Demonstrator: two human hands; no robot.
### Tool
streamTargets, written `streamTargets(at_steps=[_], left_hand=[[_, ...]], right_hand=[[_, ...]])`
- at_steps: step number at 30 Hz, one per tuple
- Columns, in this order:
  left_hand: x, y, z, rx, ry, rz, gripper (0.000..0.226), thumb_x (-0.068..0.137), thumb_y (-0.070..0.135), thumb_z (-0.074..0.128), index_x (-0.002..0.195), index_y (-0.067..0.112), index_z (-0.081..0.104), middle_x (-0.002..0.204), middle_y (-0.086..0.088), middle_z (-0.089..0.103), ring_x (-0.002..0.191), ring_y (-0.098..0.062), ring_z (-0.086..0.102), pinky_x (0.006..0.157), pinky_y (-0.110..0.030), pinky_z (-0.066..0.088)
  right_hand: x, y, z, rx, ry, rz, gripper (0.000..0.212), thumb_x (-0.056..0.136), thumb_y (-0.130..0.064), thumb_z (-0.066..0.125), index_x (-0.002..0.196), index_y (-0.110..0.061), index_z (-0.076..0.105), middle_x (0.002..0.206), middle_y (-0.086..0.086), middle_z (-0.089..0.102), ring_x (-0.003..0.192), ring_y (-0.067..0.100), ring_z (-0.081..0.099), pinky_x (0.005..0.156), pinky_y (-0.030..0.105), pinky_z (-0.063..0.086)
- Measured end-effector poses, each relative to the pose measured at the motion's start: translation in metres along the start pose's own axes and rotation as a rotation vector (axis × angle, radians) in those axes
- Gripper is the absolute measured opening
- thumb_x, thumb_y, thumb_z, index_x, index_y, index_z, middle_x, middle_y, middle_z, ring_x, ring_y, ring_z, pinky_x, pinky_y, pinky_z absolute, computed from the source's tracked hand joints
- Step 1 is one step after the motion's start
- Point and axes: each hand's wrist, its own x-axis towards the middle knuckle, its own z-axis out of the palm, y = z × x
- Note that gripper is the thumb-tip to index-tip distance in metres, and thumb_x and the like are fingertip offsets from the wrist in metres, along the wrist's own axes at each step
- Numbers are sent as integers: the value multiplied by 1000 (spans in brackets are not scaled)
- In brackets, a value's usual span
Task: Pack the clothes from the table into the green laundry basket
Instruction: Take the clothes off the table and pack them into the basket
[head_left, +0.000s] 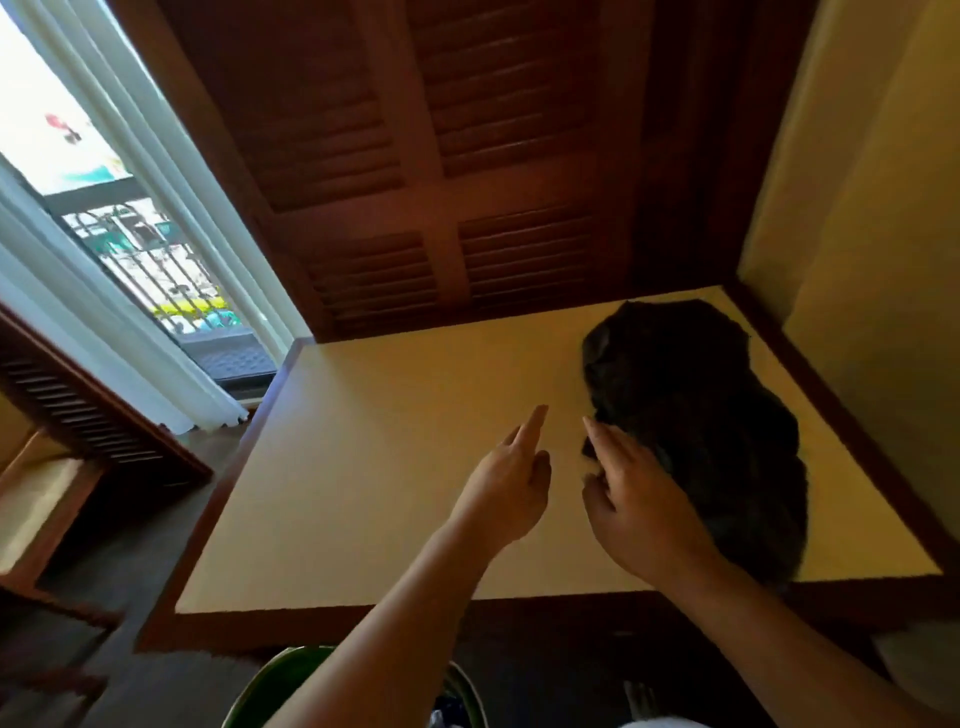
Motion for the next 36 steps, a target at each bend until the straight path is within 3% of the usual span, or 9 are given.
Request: streamTargets(at_steps=[3, 8, 13, 17, 21, 25, 28, 32, 36], left_hand=[[44, 27, 21, -7, -47, 23, 63, 109, 30, 43, 165, 30, 15, 165, -4, 34, 145, -26, 44, 108, -31, 41], [115, 51, 63, -75, -48, -24, 67, 107, 32, 52, 164, 21, 19, 163, 0, 34, 147, -20, 38, 101, -19, 32], [166, 40, 107, -403, -76, -516, 96, 87, 62, 68, 161, 29, 17, 159, -13, 37, 138, -37, 48, 108, -51, 49], [188, 31, 132, -512, -105, -681, 119, 76, 74, 73, 163, 35, 2, 166, -13, 29, 146, -38, 41, 110, -50, 46], [209, 23, 147, -726, -78, -784, 145, 43, 85, 83, 158, 51, 1, 160, -4, 41, 135, -34, 56, 100, -54, 55], [217, 21, 160, -746, 10, -652, 111, 54, 76, 89, 144, 67, 24, 151, 6, 53, 128, -24, 62, 98, -52, 58], [222, 29, 158, -799, 51, -590, 101, 56, 65, 95, 135, 70, 33, 138, 10, 61, 123, -19, 65, 96, -51, 59], [232, 31, 156, -772, 50, -617, 123, 46, 65, 99, 145, 58, 26, 144, 7, 55, 128, -22, 60, 98, -53, 57], [240, 18, 163, -774, 15, -744, 144, 33, 63, 102, 152, 50, 21, 151, 0, 49, 133, -30, 56, 101, -57, 55]], right_hand=[[18, 44, -28, -17, 26, 77, 70, 101, -33, 52, 161, -25, 17, 162, -1, 31, 150, 16, 24, 119, 32, 29], [57, 127, -59, -46, -50, 266, 79, 99, -48, 53, 161, -18, 14, 164, 6, 26, 151, 24, 21, 122, 40, 27], [98, 196, -64, 4, -189, 459, 93, 92, -67, 50, 161, -20, 11, 167, 6, 16, 153, 27, 14, 122, 44, 23], [145, 234, -68, 31, -148, 472, 99, 85, -76, 50, 161, -24, 14, 167, 5, 14, 153, 29, 12, 123, 48, 21], [189, 265, -68, 183, -124, 643, 121, 66, -90, 57, 159, -34, 4, 166, 5, 10, 151, 38, 18, 116, 59, 30], [207, 283, -63, 330, -178, 761, 139, 50, -88, 73, 154, -46, -9, 165, 4, 12, 147, 42, 27, 111, 63, 37], [210, 287, -56, 313, -230, 817, 145, 44, -85, 79, 154, -49, -9, 161, 12, 22, 142, 45, 33, 109, 60, 39], [212, 293, -48, 435, -213, 917, 155, 30, -83, 84, 153, -50, -5, 157, 11, 33, 137, 42, 44, 106, 58, 45], [209, 295, -42, 558, -193, 922, 145, 39, -68, 92, 155, -44, 9, 150, 7, 45, 127, 38, 53, 101, 55, 51]])
